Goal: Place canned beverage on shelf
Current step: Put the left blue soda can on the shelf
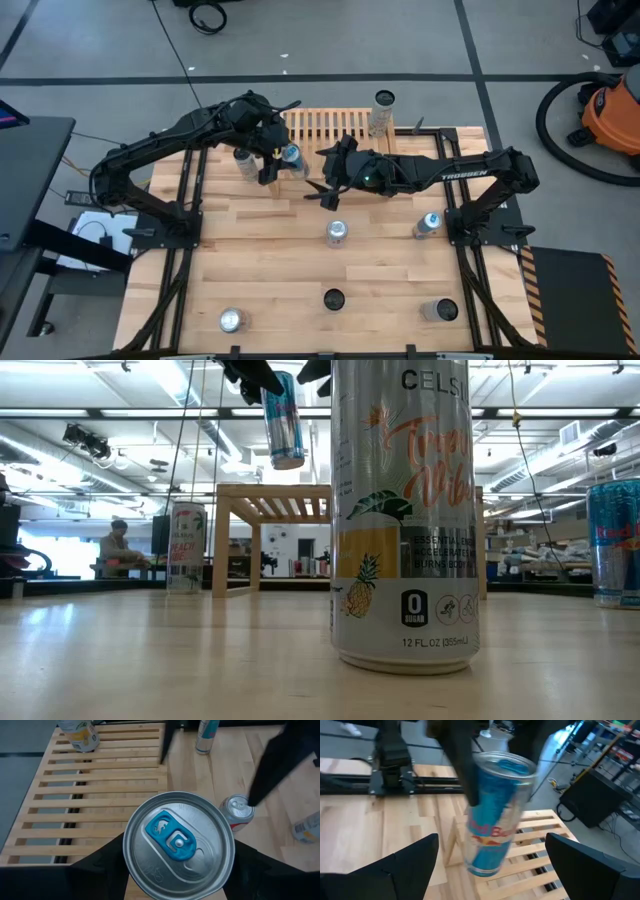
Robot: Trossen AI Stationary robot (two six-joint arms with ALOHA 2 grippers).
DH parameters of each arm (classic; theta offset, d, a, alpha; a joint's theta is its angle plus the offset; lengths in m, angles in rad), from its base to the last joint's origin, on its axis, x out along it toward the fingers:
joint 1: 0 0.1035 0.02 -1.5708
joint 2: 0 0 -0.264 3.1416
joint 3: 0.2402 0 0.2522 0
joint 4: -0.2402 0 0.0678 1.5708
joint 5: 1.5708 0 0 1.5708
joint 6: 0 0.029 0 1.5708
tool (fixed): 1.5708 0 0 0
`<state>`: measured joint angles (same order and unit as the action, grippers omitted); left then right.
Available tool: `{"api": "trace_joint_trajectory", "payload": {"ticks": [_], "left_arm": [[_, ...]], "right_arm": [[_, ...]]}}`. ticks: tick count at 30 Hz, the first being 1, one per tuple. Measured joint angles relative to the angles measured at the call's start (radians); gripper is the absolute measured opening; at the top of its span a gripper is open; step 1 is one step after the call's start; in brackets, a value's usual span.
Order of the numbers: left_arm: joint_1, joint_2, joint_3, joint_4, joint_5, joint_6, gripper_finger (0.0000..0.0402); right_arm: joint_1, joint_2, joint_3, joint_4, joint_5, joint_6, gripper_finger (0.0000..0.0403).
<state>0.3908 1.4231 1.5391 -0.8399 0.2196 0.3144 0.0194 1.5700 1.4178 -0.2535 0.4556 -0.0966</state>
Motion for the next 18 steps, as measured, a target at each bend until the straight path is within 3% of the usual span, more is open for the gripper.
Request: {"api": "trace_joint_trajectory", "payload": {"ticks": [11, 18], "left_arm": [[-0.025, 0.0, 0.0, 0.041, -0.003, 0.038, 0.0245], [-0.027, 0.0, 0.0, 0.048, 0.022, 0.034, 0.0245]], "right_arm": [[-0.028, 0.094, 0.0, 0.095, -0.01, -0.002, 0.0377], [-0.028, 0.132, 0.0, 0.166, 0.055, -0.072, 0.0375]]}}
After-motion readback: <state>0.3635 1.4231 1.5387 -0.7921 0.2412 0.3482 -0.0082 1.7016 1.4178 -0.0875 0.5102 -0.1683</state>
